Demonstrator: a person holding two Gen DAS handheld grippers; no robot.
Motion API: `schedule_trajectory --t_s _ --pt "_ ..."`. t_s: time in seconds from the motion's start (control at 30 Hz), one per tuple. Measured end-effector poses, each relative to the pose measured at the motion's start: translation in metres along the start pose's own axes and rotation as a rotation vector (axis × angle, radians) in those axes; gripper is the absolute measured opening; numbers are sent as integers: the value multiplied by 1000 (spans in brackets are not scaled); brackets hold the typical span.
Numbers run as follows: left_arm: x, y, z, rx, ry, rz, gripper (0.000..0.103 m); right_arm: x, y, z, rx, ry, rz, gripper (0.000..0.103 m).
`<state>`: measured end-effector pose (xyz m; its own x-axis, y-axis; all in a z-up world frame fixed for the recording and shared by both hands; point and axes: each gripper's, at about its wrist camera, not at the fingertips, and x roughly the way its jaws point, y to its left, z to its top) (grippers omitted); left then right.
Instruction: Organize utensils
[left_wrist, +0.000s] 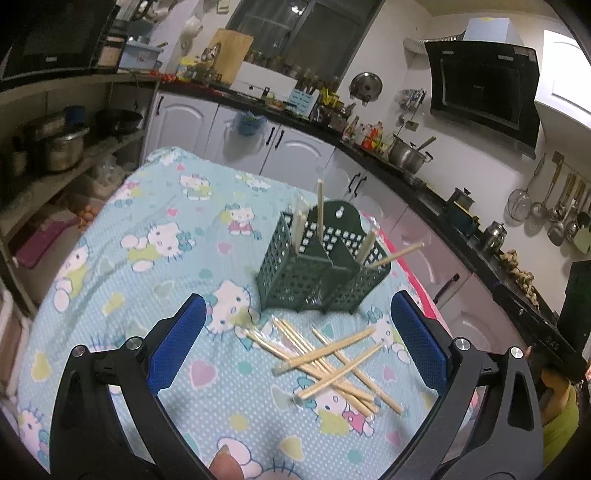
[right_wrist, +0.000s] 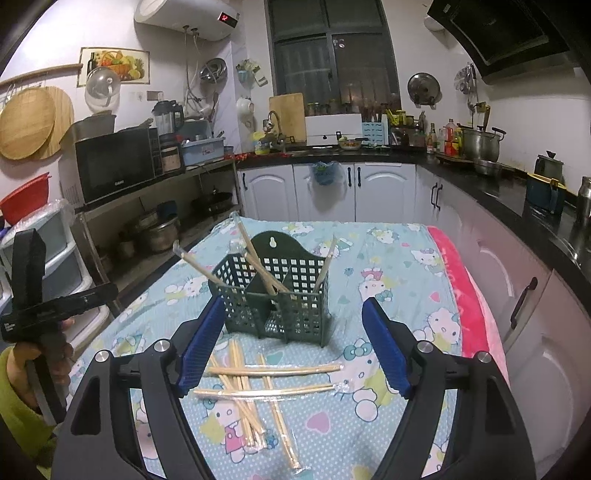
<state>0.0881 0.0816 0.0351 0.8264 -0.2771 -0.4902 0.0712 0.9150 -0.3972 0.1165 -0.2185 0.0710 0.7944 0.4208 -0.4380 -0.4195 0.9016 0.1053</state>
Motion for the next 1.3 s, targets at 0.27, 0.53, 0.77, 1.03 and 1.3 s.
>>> schedule_trajectory --t_s 0.27,0.53,0.77,1.03,1.3 --pt "13 2 -18 -5 55 -4 92 1 -4 -14 5 21 -16 76" --pt "29 -2 -32 9 106 -8 92 6 -10 -25 4 40 -38 76" --pt "38 -2 -40 12 138 -2 92 16 -19 -34 18 71 -55 76" --pt "51 -1 -51 14 180 -1 92 31 -31 -47 35 118 -82 76" --pt "69 8 -64 -19 242 -16 92 51 -41 -65 48 182 -90 76"
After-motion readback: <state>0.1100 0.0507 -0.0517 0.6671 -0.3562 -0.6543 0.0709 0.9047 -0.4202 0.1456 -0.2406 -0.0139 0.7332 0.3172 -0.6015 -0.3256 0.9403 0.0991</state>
